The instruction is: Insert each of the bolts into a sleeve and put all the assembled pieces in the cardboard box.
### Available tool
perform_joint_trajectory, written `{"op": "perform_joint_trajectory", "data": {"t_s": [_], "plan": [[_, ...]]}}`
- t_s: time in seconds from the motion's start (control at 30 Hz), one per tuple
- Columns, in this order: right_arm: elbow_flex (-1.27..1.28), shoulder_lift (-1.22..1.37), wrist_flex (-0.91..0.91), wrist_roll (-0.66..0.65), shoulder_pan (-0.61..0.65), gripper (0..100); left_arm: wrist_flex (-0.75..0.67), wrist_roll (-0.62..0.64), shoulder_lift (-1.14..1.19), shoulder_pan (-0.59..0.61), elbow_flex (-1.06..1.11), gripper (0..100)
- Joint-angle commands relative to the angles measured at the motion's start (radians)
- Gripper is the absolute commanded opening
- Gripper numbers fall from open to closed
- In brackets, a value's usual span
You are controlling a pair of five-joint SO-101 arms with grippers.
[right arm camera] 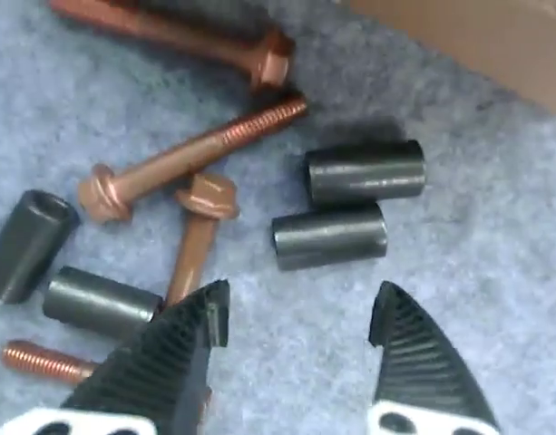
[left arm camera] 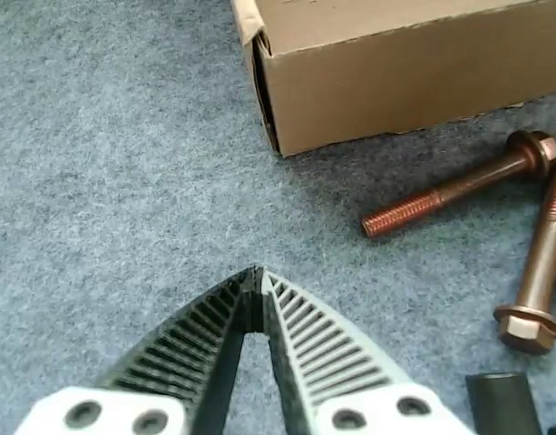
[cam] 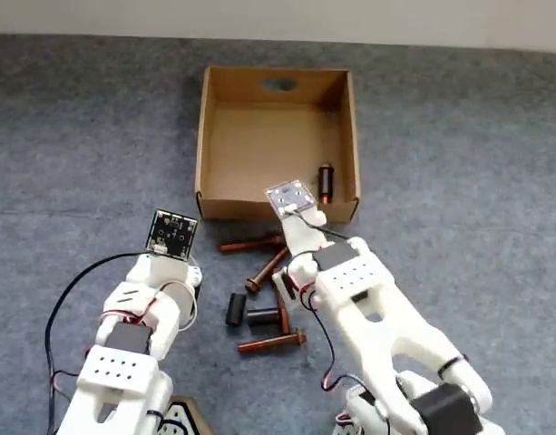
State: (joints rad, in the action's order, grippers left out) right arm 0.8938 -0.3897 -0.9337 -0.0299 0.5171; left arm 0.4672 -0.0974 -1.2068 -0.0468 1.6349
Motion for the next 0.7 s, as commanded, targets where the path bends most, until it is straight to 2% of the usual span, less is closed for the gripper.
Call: {"op": "perform_joint_trajectory", "data": {"t_s": [0.0,0.27,0.4,0.67], "plan": [[-0.07,0.042,0.008,-0.037,-0.03,24.2,-0.014,0.005,-0.01,-0.012,-0.002,1],[-0.071,0.134,0.079,-0.083,-0.076,24.2,-0.014,0.005,-0.012,-0.012,-0.002,1],[-0.07,0.15,0.137,-0.084,-0.07,24.2,-0.014,0.005,-0.012,-0.012,-0.002,1],[-0.068,0.156,0.143,-0.084,-0.036,24.1,-0.014,0.005,-0.012,-0.012,-0.002,1]]}}
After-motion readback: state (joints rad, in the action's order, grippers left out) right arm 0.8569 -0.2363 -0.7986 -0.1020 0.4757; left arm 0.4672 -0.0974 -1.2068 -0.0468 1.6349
